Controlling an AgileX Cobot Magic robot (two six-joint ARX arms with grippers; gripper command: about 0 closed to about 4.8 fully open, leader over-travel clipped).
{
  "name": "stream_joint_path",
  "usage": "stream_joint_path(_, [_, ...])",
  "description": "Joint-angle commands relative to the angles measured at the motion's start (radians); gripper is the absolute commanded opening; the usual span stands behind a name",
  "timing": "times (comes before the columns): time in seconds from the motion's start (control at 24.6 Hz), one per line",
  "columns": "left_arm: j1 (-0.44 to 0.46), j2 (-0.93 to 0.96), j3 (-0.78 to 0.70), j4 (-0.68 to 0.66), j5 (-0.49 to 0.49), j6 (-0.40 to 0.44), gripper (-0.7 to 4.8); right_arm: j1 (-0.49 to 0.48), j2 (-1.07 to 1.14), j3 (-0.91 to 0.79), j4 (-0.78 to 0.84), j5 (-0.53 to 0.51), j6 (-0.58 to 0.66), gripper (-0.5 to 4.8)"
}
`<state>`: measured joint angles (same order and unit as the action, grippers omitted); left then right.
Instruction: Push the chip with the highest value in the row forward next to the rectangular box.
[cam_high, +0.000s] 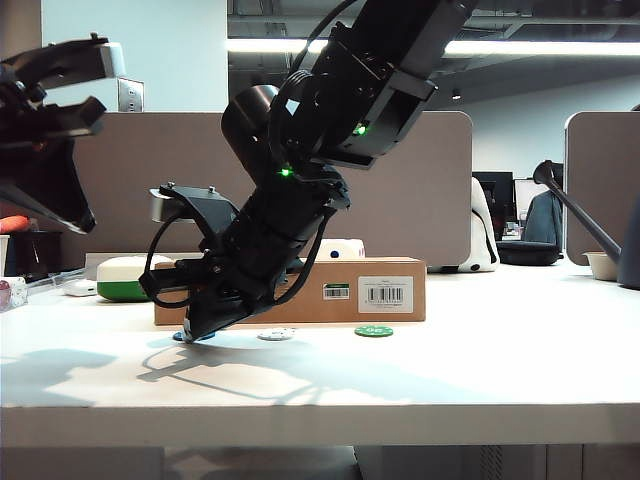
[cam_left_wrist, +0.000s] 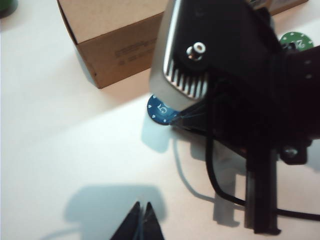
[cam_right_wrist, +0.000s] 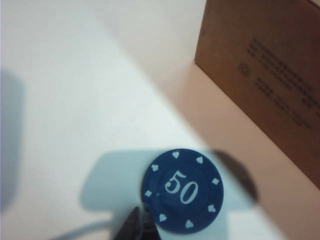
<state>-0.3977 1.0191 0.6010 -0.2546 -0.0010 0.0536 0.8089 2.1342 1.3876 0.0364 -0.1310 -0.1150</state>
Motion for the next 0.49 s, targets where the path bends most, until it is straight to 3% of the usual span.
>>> stream_joint_path(0.04, [-0.002, -0.021, 0.001, -0.028, 0.006, -0.002, -0.05, -0.002, 0.000, 0.001, 0.025, 0.022, 0.007, -0.05])
stream_joint_path(0.49, [-0.002, -0.021, 0.000, -0.053, 0.050, -0.005, -0.05, -0.005, 0.076, 0.071, -0.015, 0.028, 0.010, -0.05])
